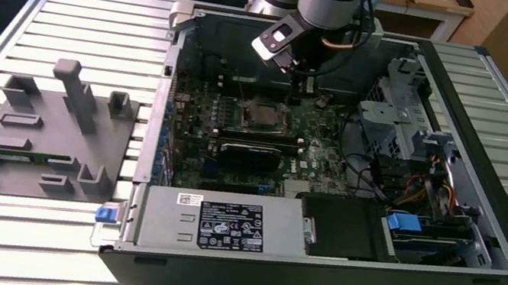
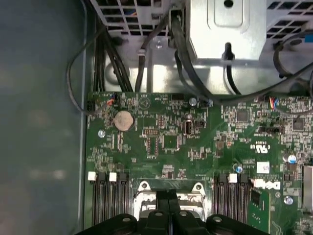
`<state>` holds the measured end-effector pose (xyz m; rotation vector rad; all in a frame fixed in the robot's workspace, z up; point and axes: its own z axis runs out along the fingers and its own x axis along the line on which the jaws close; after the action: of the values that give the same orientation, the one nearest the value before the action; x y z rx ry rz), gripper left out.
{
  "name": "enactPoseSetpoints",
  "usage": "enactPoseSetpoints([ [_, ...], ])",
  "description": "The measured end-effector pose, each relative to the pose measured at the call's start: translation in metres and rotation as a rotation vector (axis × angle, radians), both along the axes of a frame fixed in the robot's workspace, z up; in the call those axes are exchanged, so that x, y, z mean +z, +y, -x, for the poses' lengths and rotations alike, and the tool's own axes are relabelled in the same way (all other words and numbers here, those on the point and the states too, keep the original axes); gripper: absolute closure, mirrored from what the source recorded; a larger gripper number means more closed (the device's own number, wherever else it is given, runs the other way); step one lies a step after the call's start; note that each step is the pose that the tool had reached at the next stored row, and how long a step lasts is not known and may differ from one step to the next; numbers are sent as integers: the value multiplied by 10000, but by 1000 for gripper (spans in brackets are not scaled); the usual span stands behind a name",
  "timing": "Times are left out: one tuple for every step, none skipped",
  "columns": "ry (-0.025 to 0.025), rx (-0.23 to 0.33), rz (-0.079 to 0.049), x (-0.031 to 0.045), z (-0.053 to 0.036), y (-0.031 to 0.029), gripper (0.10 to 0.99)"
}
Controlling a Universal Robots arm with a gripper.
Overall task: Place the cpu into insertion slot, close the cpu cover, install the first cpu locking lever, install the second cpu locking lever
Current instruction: 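Close the cpu cover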
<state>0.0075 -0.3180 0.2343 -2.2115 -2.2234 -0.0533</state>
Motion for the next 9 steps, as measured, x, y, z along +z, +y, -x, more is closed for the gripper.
enactPoseSetpoints([
  [0, 1, 0, -8, 7, 0, 973],
  [0, 0, 0, -21, 12, 0, 973],
  [1, 0, 1, -37, 15, 0, 973],
  [0, 1, 0, -55, 17, 0, 973],
  [0, 1, 0, -73, 20, 0, 973],
  [1, 2, 0, -90, 31, 0, 973],
  [1, 1, 2, -103, 49, 0, 973],
  [1, 1, 2, -114, 74, 0, 973],
  [1, 1, 1, -122, 100, 0, 973],
])
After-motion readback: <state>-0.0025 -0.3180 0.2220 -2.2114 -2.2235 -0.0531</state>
